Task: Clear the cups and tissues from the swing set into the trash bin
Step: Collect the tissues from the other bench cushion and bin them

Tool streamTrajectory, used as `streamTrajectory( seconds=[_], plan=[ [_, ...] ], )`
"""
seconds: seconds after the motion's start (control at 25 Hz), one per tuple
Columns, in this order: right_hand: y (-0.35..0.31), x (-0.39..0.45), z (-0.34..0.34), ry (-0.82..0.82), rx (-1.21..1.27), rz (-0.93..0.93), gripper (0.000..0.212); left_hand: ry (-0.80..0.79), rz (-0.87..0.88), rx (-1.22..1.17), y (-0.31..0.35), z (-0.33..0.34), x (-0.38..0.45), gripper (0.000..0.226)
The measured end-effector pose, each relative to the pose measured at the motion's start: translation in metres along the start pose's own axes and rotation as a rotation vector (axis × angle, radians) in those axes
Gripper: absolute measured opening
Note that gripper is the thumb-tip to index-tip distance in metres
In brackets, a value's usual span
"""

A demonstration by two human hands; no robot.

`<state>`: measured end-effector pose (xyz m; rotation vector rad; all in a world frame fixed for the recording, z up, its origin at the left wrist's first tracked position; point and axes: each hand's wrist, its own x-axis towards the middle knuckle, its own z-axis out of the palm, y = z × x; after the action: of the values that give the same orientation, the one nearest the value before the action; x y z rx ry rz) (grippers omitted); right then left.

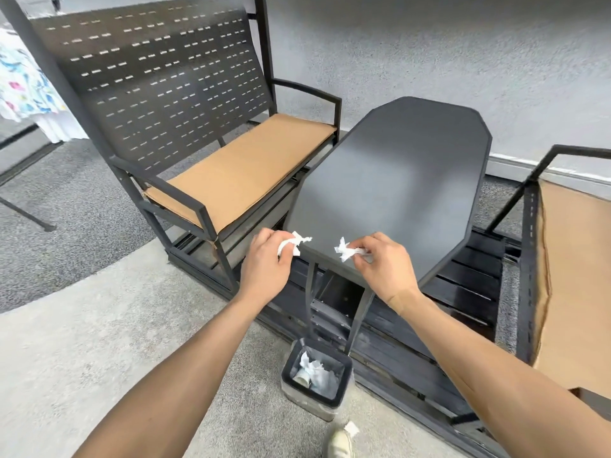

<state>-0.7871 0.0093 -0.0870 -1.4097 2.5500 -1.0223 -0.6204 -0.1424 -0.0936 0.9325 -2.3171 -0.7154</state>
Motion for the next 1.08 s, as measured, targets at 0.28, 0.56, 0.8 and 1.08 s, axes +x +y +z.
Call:
streamTrajectory(
  seconds=[0.28,0.56,0.8,1.08],
  plan=[
    [0.030,0.025,0.029,-0.066,0.003,0.057,0.018,-0.076,-0.064,0.010,-0.009,0.039,0.029,0.018],
    [0.065,0.015,0.073,-0.215,-0.006,0.139,0.017,-0.194,-0.133,0.036,-0.043,0.089,0.015,0.020],
    [0.078,-0.002,0.122,-0.311,-0.044,0.200,0.019,-0.319,-0.204,0.041,-0.089,0.122,0.005,0.019],
    [0.105,-0.033,0.199,-0.404,-0.071,0.379,0.022,-0.477,-0.248,0.005,-0.156,0.175,-0.021,0.021]
  ],
)
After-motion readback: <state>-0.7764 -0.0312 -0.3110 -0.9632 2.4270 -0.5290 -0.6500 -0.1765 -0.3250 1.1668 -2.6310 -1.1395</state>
